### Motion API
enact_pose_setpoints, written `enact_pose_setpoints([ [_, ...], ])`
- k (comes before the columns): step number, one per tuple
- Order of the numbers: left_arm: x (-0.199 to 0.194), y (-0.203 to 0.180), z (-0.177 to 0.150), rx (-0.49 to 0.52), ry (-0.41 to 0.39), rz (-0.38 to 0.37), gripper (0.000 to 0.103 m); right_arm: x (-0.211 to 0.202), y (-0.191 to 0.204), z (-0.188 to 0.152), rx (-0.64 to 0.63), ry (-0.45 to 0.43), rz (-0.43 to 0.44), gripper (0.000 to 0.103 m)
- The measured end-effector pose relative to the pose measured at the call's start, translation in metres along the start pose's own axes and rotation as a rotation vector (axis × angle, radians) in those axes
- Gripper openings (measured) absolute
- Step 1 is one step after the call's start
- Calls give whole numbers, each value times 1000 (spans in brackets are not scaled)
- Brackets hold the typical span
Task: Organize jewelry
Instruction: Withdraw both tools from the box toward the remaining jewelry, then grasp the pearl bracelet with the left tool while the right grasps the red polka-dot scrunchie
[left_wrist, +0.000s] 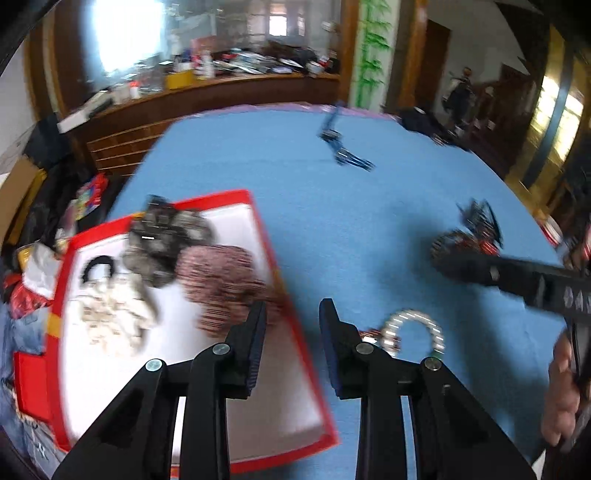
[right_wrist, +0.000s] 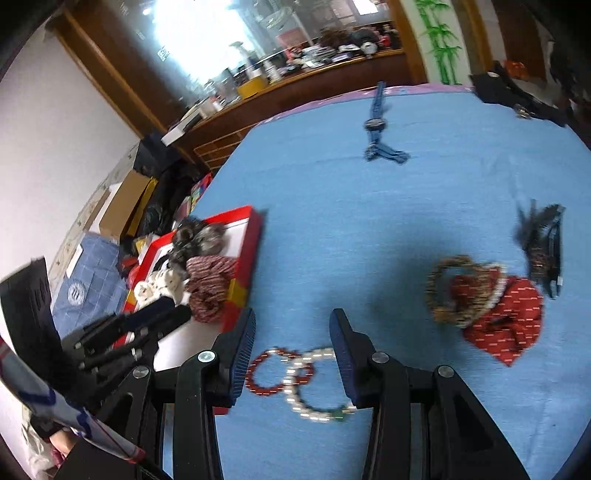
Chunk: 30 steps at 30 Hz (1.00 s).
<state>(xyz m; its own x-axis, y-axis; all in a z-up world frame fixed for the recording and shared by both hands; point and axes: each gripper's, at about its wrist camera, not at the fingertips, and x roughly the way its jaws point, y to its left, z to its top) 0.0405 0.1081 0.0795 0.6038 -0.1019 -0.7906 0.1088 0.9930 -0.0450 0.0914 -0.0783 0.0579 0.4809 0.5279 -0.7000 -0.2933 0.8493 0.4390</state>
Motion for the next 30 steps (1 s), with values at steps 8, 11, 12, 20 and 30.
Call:
enact_pose_setpoints([
  [8, 35, -57, -6, 77, 103, -98, 28, -34, -75, 10, 128, -112, -87, 45],
  [11, 51, -74, -8, 111, 135, -86, 28, -43, -106, 14, 188, -131, -91, 45],
  [12, 56, -78, -9, 121, 143, -82, 28, -46, -116, 14, 214, -136, -91, 45],
  [20, 81, -101, -7, 165, 158, -16, 11, -52, -143, 13, 292, -108, -84, 45],
  [30, 66, -111, 14, 84, 7, -124, 9, -41, -150, 5, 301, -38, -131, 45],
])
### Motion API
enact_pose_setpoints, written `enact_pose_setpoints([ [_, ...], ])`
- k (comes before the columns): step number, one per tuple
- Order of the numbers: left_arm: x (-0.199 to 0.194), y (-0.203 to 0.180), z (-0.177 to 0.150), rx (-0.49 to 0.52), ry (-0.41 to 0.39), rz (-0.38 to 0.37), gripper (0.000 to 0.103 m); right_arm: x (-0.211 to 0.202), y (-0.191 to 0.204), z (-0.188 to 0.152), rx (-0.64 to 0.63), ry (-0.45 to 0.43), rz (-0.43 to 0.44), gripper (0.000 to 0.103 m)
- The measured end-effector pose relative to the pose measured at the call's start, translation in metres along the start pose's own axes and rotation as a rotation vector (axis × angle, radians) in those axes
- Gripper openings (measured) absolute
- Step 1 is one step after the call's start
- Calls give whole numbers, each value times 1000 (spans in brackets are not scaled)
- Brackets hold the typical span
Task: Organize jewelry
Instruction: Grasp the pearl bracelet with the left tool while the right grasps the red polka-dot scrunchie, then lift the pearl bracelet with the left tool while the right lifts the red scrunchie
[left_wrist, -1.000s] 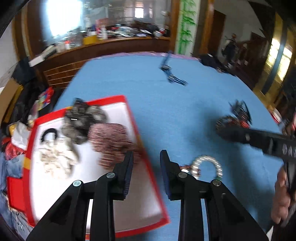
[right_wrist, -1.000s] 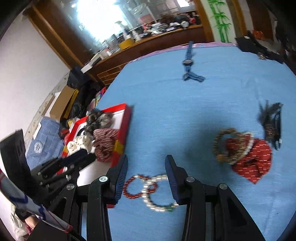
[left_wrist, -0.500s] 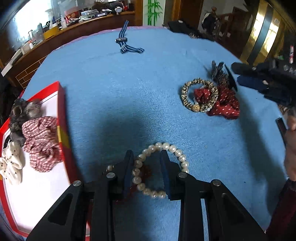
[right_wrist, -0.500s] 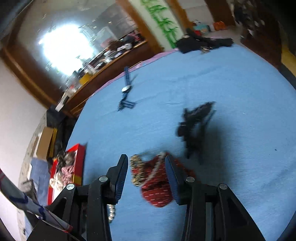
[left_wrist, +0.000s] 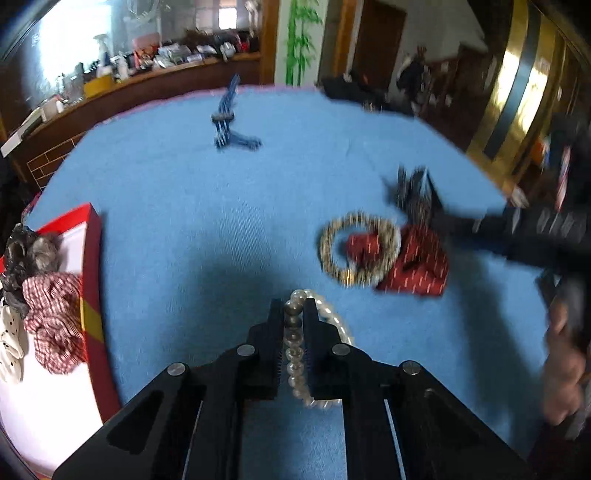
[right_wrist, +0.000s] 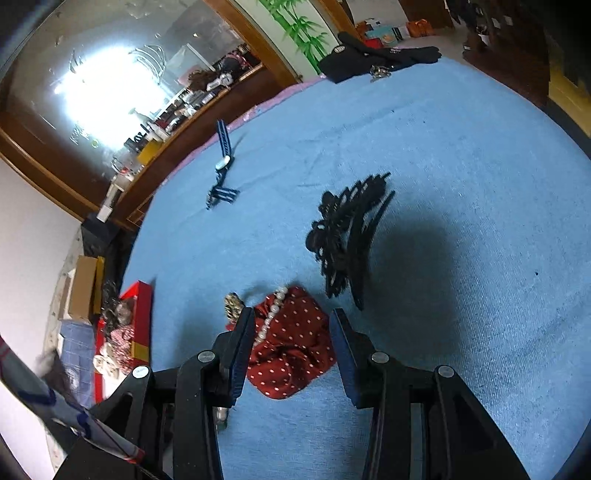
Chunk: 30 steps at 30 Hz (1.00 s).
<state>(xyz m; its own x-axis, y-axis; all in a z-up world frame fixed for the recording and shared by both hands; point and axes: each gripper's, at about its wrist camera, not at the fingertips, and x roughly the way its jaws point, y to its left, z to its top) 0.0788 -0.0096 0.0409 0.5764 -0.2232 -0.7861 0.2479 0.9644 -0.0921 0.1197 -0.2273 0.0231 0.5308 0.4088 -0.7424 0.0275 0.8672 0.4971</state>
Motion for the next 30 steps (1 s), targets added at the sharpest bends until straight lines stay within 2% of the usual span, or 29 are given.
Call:
enact_pose_setpoints([
  [3, -5, 7, 4, -12, -54, 18, 9, 10, 0, -4, -15, 23, -46, 45],
  [7, -2, 16, 4, -26, -56, 20, 9, 28, 2, -8, -40, 61, -60, 45],
  [8, -4, 17, 3, -26, -58, 15, 9, 28, 6, -9, -66, 50, -72, 41],
  [9, -5, 18, 4, -25, -60, 10, 9, 28, 9, -10, -90, 41, -77, 29],
  [10, -7, 19, 3, -25, -64, 6, 9, 27, 14, -12, -112, 40, -69, 5],
  [13, -13, 22, 2, -33, -76, -5, 9, 4, 27, -13, -160, -51, 9, 5],
  [16, -17, 25, 1, -43, -89, -7, 9, -39, 46, -18, -252, -257, 20, 6],
  [19, -20, 26, 2, -49, -99, -12, 9, -69, 53, -23, -291, -383, 70, 6],
  [22, -21, 25, 3, -49, -103, -16, 9, -73, 54, -23, -296, -396, 101, 6],
  [30, -27, 30, 4, -58, -121, 6, 9, -49, 56, -25, -293, -317, 92, 6],
])
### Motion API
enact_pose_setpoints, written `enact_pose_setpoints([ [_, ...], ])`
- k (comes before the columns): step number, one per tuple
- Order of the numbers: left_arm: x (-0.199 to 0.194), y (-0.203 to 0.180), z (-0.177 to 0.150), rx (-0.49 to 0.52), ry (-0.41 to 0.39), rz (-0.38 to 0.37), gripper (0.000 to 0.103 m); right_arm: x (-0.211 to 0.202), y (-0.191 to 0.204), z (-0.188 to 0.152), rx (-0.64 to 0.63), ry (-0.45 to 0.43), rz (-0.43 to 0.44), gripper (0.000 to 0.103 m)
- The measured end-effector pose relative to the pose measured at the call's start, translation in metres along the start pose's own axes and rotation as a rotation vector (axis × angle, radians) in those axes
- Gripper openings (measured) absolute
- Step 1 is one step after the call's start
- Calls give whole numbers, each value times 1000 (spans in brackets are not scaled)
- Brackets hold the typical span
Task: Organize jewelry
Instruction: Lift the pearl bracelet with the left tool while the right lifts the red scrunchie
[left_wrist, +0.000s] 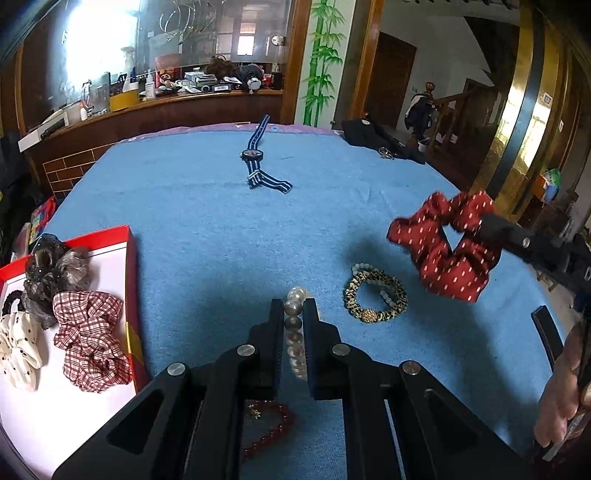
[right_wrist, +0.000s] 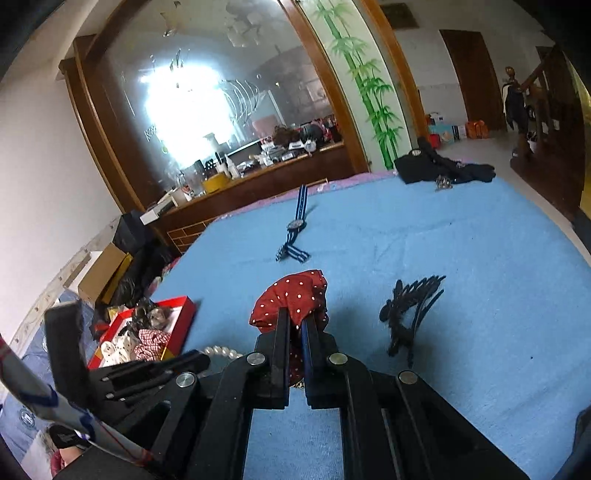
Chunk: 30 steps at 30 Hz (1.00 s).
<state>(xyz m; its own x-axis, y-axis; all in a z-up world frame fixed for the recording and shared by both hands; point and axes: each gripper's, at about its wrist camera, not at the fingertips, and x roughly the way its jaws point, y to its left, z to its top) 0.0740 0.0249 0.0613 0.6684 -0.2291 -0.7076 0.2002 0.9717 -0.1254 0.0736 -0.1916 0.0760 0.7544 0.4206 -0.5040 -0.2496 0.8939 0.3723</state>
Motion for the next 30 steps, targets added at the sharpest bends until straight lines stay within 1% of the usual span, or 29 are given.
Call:
enact_pose_setpoints([
  [7, 1, -2, 0, 3, 1, 13, 9, 12, 3, -8, 0, 48, 5, 6],
  [16, 4, -3, -1, 7, 4, 19, 9, 10, 5, -9, -3, 46, 12, 6],
  [26, 0, -4, -2, 13, -9, 31, 9, 15, 11, -13, -11, 64, 34, 6],
  [30, -3, -6, -3, 21, -25, 54, 9, 16, 12, -13, -11, 59, 35, 6],
])
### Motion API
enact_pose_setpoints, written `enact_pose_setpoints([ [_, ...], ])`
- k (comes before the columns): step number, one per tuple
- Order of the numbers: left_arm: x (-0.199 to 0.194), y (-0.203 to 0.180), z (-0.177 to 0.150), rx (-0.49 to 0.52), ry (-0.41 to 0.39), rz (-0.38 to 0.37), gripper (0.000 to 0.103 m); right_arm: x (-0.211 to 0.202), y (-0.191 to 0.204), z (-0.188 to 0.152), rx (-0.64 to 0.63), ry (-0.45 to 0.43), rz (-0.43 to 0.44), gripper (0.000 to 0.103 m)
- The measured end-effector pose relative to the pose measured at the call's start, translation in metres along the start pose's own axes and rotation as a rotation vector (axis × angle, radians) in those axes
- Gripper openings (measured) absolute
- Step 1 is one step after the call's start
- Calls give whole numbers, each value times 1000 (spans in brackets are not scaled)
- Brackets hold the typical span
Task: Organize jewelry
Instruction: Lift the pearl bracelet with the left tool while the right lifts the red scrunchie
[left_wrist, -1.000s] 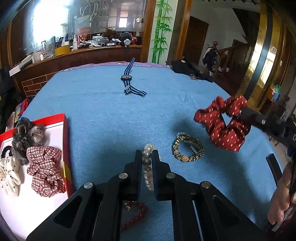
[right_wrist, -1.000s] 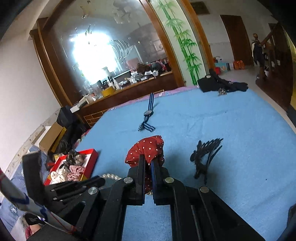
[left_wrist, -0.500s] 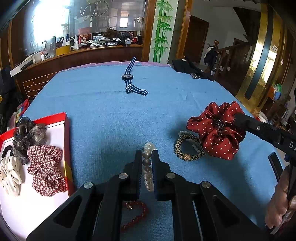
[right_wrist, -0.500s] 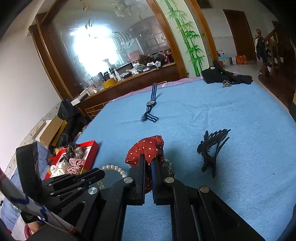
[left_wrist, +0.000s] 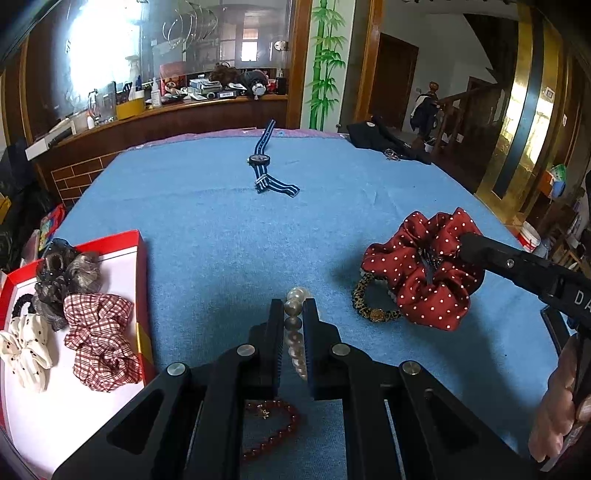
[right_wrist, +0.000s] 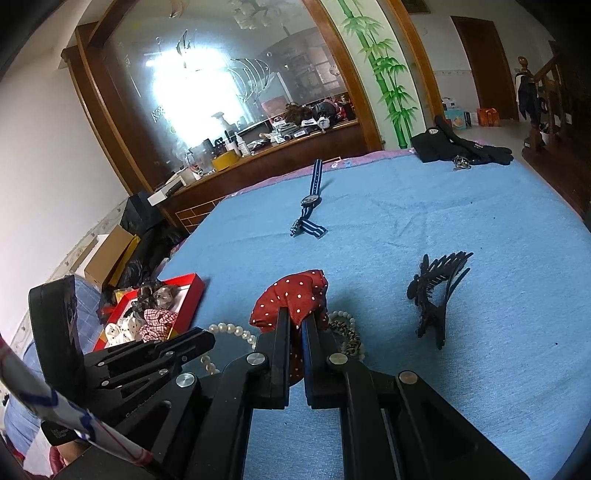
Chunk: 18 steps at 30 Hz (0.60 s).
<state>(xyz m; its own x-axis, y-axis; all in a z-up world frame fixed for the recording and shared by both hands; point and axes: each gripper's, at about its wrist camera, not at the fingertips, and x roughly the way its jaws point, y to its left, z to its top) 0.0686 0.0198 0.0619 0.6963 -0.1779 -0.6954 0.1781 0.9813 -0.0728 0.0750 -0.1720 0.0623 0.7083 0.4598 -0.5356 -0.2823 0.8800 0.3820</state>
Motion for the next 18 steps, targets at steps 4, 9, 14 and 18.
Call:
enact_pose_setpoints([
  [4, -3, -2, -1, 8, -23, 35, 9, -1, 1, -1, 3, -3, -15, 6],
  [9, -8, 0, -1, -5, -39, 53, 9, -18, 8, -10, 20, -23, -17, 6],
  [14, -25, -3, -2, 2, -70, 66, 9, -38, 16, -25, 27, -20, -19, 6],
  [18, -45, -3, -7, -3, -102, 68, 9, -56, 24, -26, 17, -40, -29, 6],
])
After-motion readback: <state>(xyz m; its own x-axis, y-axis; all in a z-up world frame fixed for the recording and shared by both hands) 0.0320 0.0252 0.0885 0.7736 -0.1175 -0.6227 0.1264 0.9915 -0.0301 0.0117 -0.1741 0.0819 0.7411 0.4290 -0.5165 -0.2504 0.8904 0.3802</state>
